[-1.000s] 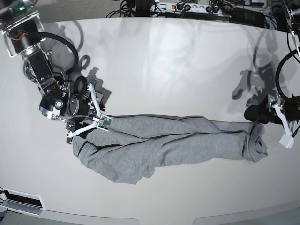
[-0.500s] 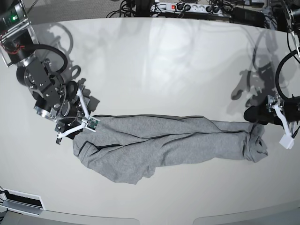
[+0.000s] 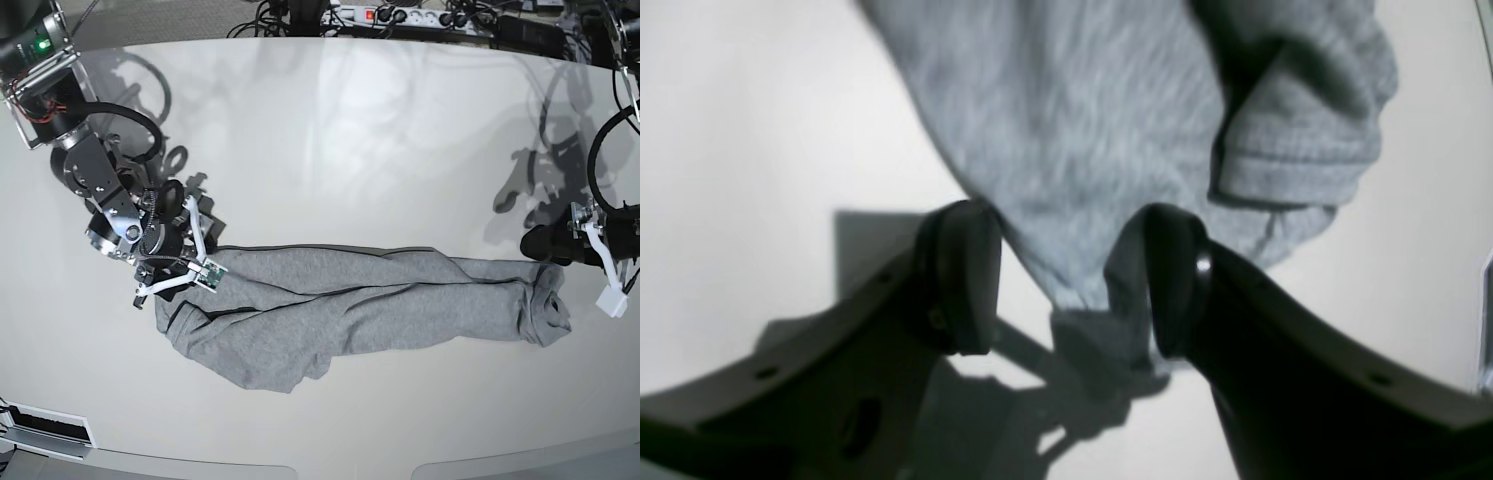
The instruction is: Layout the t-shirt on the table in an organized manner, then fold the t-shirt properly
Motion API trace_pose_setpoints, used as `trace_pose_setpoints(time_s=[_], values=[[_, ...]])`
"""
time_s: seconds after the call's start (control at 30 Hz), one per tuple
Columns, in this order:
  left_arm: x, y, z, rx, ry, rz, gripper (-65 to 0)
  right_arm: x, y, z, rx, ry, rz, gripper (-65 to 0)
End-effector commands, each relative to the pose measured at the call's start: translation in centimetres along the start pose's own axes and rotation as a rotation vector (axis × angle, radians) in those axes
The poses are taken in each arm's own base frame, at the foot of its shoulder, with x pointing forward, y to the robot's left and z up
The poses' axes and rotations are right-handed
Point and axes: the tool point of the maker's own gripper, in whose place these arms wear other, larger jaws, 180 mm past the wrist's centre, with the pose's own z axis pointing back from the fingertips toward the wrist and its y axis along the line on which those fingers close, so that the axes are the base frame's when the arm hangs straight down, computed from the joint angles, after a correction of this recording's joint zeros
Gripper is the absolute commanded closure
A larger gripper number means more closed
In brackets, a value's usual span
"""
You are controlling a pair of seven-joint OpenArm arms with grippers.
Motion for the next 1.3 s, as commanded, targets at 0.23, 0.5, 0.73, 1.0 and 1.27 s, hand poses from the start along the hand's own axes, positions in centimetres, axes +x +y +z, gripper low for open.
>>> trace_pose_setpoints(time_s=[0.23, 0.5, 0.73, 1.0, 1.27], values=[[1.8, 0.1, 1.1, 0.008, -0.046, -0.031, -42.0, 0.0, -0.7, -0.9, -0.047, 0.017, -0.048, 0.0], [5.1, -3.2, 3.6, -0.203, -0.201, -0.003, -26.1, 2.8, -3.8, 1.5, -0.118, 0.015, -0.073, 0.0], [5.4, -1.9, 5.6, -0.149, -0.183, -0.027, -26.0, 8.1, -7.0, 8.1, -0.133, -0.126, -0.018, 0.0], [4.0, -1.2, 6.1, -0.124, -0.144, -0.014, -26.0, 5.8, -7.8, 10.7, -0.070, -0.045, -0.008, 0.0], [-1.9, 0.6, 4.0, -0.020, 0.061, 0.006, -33.4, 5.4, -6.5, 11.6, 0.071, -0.069, -0.167, 0.0]])
